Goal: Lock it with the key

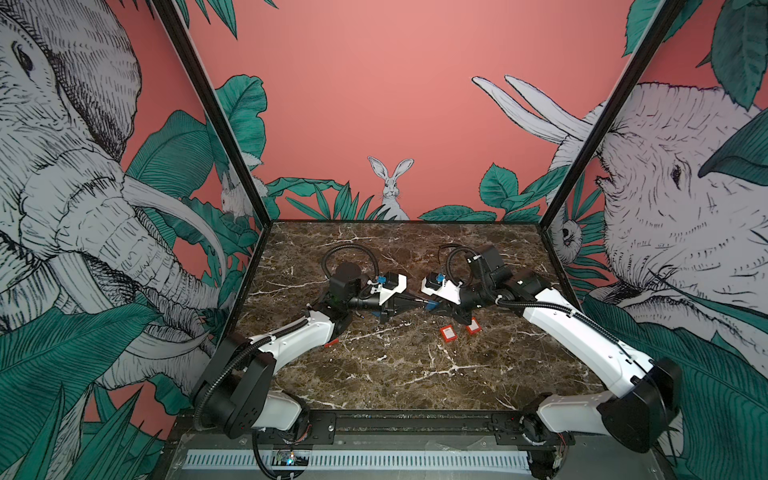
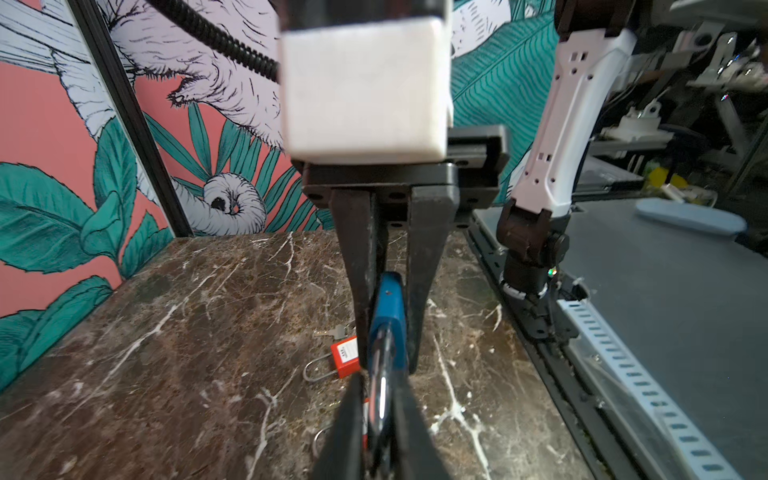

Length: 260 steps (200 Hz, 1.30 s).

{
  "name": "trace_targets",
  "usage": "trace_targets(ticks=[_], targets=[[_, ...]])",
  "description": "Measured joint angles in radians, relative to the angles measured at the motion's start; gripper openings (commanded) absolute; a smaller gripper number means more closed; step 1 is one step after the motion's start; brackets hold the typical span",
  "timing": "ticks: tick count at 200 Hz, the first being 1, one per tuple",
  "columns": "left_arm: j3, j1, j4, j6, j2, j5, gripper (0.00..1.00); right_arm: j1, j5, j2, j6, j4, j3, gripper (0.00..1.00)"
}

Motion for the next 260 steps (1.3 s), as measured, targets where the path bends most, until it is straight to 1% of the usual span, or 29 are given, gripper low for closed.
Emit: trace_targets(ticks=[16, 30, 46, 67, 85, 118, 177, 198, 225, 240, 260], targets=[[0.028, 0.0, -0.119, 0.077, -0.023, -0.016, 0.42, 0.0, 0.003, 0.0, -0.001, -0.016, 0.0, 0.03], [0.076, 0.0, -0.263, 0.166, -0.047, -0.034, 0.39, 0.0, 0.008, 0.0, -0.005, -0.03, 0.0, 0.02], [0.13, 0.0, -0.389, 0.249, -0.07, -0.042, 0.37, 0.0, 0.011, -0.001, -0.009, -0.049, 0.0, 0.01], [0.159, 0.0, -0.472, 0.301, -0.085, -0.041, 0.36, 0.0, 0.013, -0.001, -0.011, -0.063, 0.0, 0.01], [0.16, -0.001, -0.518, 0.314, -0.082, -0.041, 0.36, 0.0, 0.013, -0.001, -0.011, -0.067, 0.0, 0.01], [0.165, -0.006, -0.57, 0.321, -0.064, -0.03, 0.35, 0.0, 0.013, -0.001, -0.011, -0.068, 0.0, 0.0], [0.182, -0.017, -0.608, 0.327, -0.036, -0.023, 0.26, 0.013, 0.013, -0.001, -0.01, -0.068, 0.0, 0.0], [0.185, -0.019, -0.612, 0.328, -0.035, -0.018, 0.2, 0.019, 0.014, -0.001, -0.01, -0.07, 0.004, 0.0], [0.187, -0.021, -0.613, 0.33, -0.031, -0.009, 0.06, 0.028, 0.015, -0.001, -0.011, -0.083, 0.012, 0.0], [0.188, -0.021, -0.62, 0.332, -0.027, -0.003, 0.0, 0.032, 0.021, -0.001, -0.01, -0.091, 0.013, 0.0], [0.19, -0.022, -0.625, 0.329, -0.02, 0.007, 0.0, 0.037, 0.032, -0.001, -0.01, -0.093, 0.013, 0.0]])
